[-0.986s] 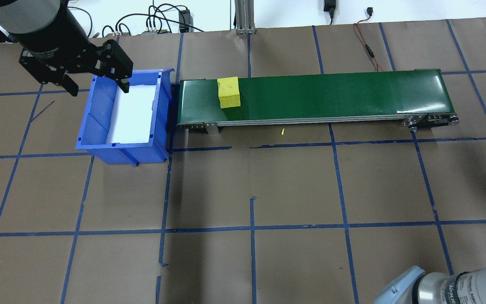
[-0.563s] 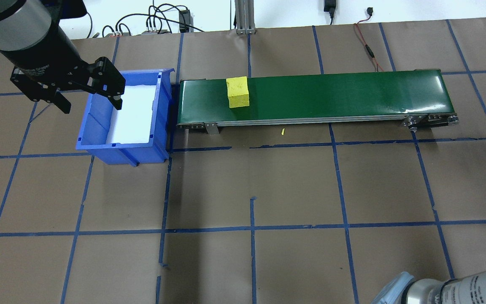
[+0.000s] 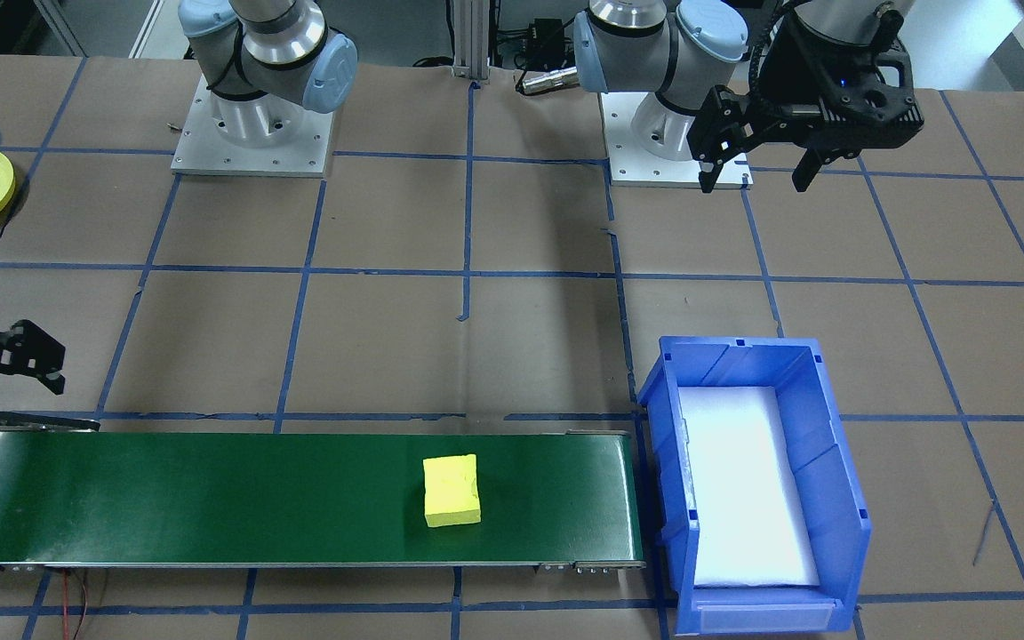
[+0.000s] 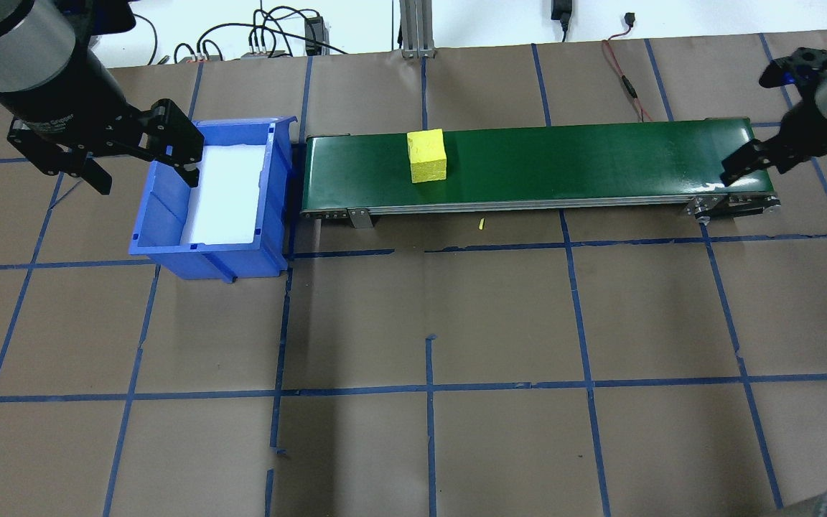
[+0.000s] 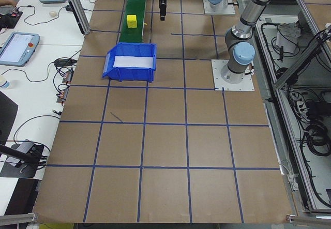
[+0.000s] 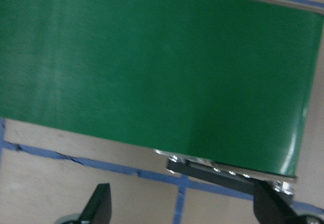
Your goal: Move block left to right into plate
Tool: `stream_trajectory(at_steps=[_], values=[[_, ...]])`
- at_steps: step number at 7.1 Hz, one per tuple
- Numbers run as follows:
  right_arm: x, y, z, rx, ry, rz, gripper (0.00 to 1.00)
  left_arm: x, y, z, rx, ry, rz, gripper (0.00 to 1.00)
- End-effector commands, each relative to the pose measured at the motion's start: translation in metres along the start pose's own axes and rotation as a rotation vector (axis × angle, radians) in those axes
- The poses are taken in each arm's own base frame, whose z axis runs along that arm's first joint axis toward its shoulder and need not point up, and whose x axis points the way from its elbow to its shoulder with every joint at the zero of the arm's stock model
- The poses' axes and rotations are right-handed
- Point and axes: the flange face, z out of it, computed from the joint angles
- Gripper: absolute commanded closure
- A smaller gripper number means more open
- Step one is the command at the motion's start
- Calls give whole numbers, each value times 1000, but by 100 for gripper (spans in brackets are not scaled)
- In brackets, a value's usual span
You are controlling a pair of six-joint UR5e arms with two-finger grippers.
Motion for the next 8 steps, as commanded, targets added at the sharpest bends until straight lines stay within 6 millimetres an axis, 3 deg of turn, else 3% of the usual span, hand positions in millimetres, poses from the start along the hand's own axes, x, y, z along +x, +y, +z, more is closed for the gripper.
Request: stream_trajectory(at_steps=[1, 3, 4, 6, 8], values=[[-81, -55, -12, 88, -139, 162, 0, 0, 2, 1, -4, -2, 43, 0], [-125, -94, 0, 93, -253, 288, 0, -2, 0, 2, -2, 3, 70, 0], [-137, -106, 7, 89, -297, 325, 0, -3, -1, 3, -4, 3, 62, 0], [-143, -119, 13, 95, -422, 379, 0, -3, -1, 3, -4, 3, 68, 0], [-146, -117, 22, 76, -434, 380, 0, -3, -2, 5, -6, 6, 65, 0]])
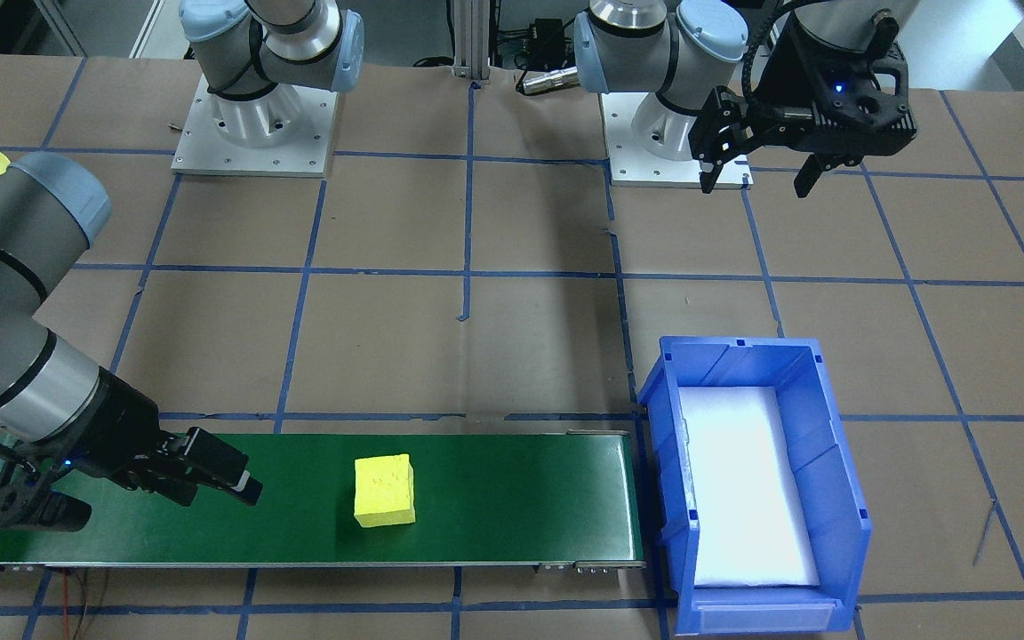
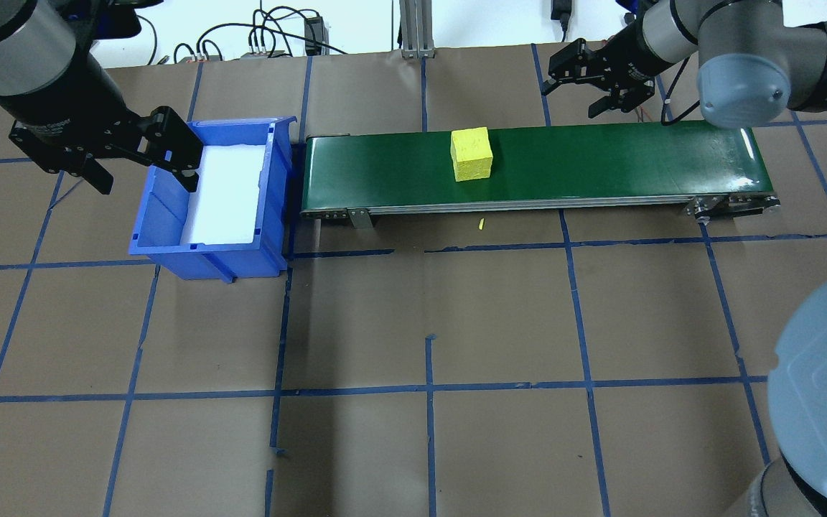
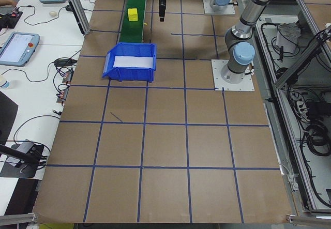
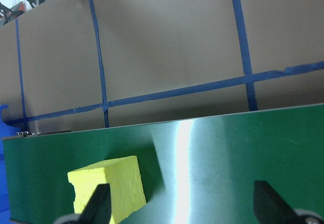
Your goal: Move block left to right into plate
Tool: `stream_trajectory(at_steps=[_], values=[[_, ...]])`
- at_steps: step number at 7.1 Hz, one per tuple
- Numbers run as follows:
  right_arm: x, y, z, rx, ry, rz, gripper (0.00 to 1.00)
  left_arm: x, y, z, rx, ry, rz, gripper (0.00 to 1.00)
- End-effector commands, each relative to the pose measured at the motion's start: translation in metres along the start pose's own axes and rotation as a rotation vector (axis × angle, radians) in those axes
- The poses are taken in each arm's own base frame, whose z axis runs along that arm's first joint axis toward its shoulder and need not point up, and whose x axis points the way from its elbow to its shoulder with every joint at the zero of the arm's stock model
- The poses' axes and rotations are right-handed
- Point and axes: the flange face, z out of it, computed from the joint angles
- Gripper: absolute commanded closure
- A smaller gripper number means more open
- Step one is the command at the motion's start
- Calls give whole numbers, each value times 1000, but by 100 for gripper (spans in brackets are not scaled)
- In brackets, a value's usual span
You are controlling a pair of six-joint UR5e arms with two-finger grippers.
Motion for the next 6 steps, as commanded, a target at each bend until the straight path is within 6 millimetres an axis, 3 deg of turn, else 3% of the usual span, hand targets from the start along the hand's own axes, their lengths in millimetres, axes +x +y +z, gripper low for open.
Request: stream_trajectory(at_steps=[1, 2, 6], values=[[7, 14, 21, -51, -12, 22, 0, -1, -1, 1, -2, 2, -1, 0], [2, 22, 31, -72, -13, 20, 0, -1, 0, 1, -6, 1, 1, 0], [4, 24, 35, -80, -6, 18, 0, -1, 0, 1, -5, 2, -2, 0]])
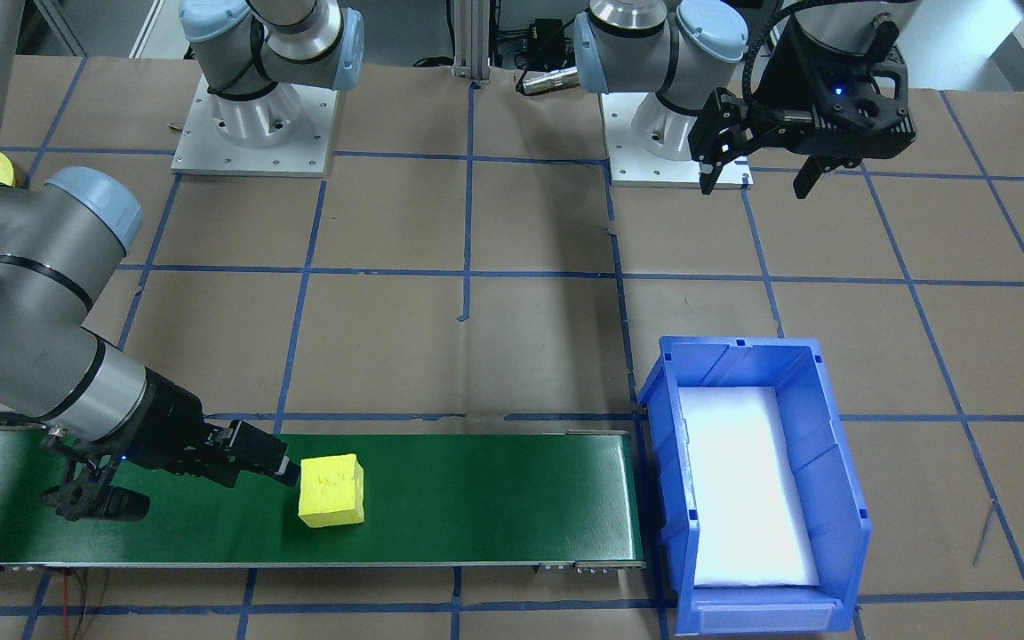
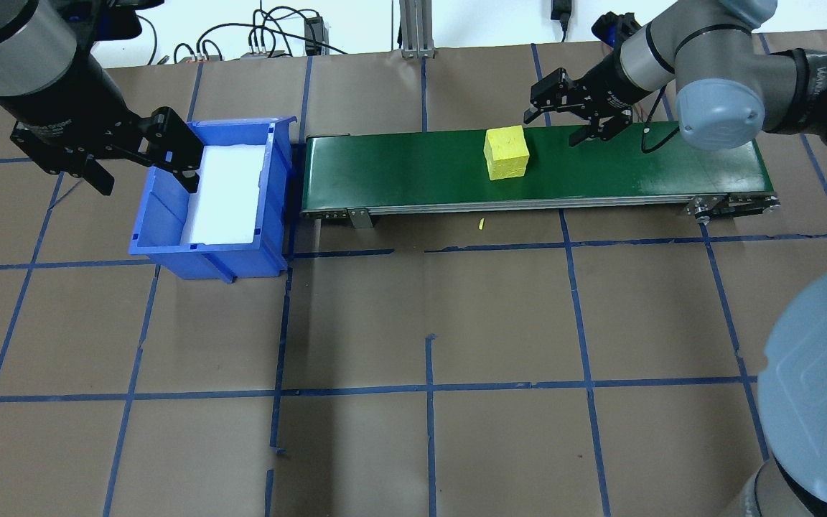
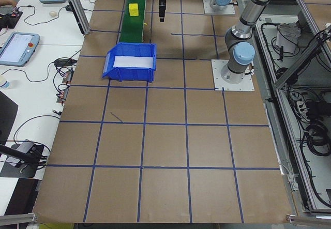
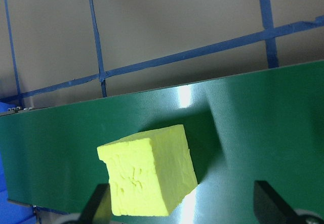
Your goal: Move block left to right into plate
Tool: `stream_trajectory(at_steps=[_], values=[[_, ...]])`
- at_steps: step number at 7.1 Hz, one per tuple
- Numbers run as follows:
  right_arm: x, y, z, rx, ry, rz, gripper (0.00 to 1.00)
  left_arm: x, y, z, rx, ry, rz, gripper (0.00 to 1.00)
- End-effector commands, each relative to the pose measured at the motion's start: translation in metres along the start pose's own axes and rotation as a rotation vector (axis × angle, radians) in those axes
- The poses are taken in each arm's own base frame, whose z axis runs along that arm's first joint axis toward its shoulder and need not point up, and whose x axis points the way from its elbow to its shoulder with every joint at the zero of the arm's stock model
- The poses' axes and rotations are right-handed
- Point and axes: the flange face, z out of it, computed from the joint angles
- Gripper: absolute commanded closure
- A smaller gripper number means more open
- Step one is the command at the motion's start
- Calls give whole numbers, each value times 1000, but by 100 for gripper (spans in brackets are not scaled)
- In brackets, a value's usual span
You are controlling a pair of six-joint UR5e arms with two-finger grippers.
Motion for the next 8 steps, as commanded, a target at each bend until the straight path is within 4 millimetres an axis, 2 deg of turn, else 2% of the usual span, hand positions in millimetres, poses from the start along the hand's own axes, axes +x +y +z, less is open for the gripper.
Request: stream_trajectory(at_steps=[1, 4, 7, 8], values=[[2, 2, 3, -6, 4, 1, 0, 0, 0, 1, -4, 0, -1, 0], [9, 8, 12, -26, 22, -14, 0, 0, 0, 1, -4, 0, -7, 0], [22, 5, 26, -42, 67, -18, 0, 0, 0, 1, -5, 2, -12, 0], [32, 5, 35, -55, 113, -15, 6, 0, 0, 1, -5, 2, -12, 0]])
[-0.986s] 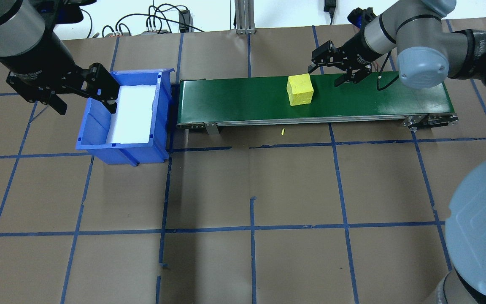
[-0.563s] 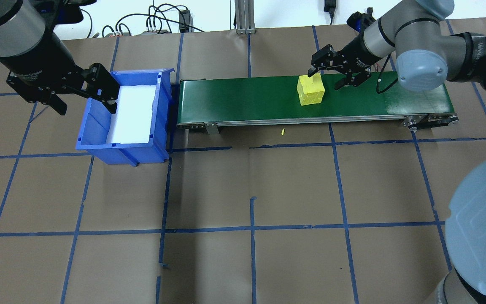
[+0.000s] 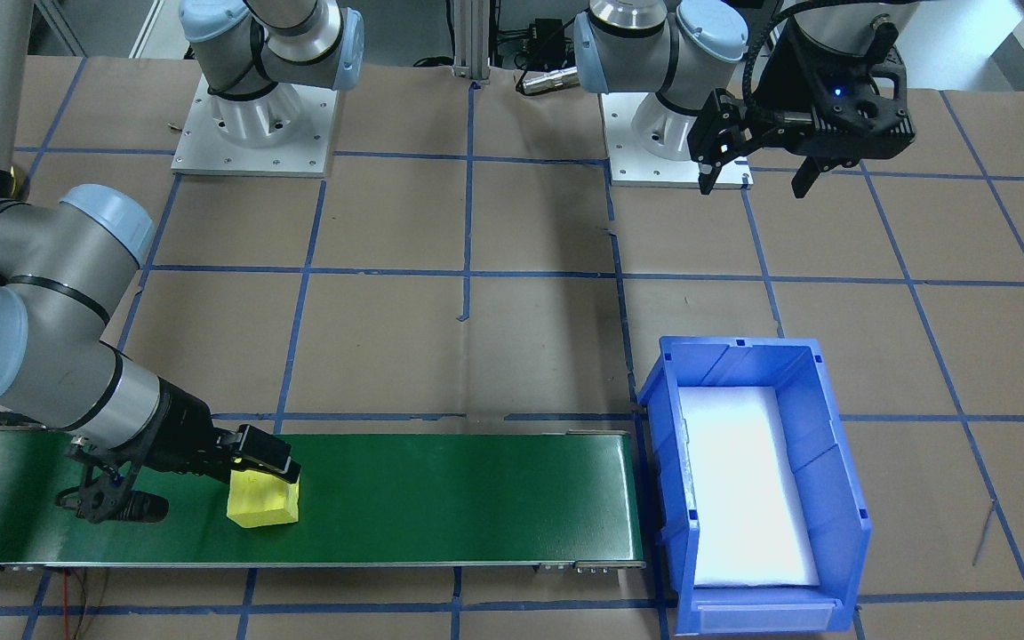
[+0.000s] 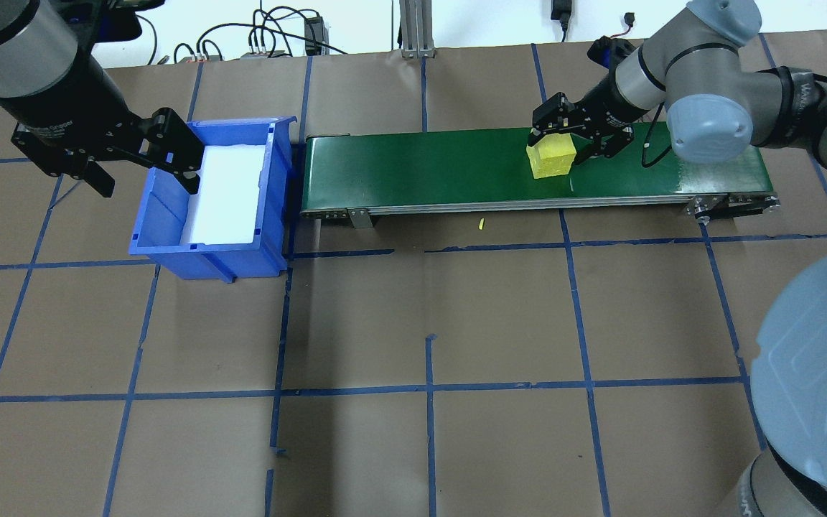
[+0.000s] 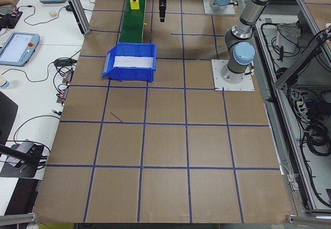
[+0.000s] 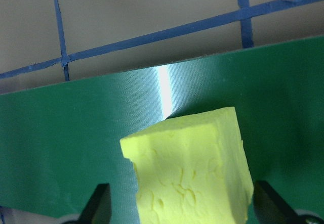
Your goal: Move block left to right into plate
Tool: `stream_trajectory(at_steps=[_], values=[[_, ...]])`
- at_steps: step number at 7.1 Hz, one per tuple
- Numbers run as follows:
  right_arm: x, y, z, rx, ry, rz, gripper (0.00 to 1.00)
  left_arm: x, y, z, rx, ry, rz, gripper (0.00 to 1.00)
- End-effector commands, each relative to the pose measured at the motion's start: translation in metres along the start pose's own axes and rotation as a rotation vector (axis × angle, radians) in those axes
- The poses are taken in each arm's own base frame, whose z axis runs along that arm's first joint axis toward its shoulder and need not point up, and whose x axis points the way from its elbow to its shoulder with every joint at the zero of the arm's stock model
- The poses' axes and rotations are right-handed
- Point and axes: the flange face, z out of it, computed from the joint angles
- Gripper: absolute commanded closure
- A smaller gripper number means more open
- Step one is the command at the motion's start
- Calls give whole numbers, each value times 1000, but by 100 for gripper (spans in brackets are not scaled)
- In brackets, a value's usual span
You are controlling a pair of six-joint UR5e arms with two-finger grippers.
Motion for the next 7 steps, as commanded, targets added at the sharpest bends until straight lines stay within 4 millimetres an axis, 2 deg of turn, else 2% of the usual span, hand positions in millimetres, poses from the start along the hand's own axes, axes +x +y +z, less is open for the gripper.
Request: stream_trajectory(at_steps=[1, 2, 3, 4, 5, 6, 7], values=[[25, -6, 26, -24, 116, -52, 23, 1, 0, 0, 0, -1, 1, 0], [27, -15, 16, 20, 171, -120, 51, 1, 0, 0, -2, -1, 4, 0], [23, -22, -15, 49, 251, -271, 64, 0, 0, 0, 0, -1, 6, 0], [30, -15, -56, 46, 391, -448, 65, 0, 0, 0, -2, -1, 6, 0], [61, -1, -104, -12, 515, -533, 66, 0, 0, 0, -2, -1, 7, 0], [117, 20, -149, -66, 537, -556, 66, 0, 0, 0, -2, -1, 7, 0], [195, 52, -185, -130, 518, -528, 66, 1, 0, 0, -2, -1, 9, 0]])
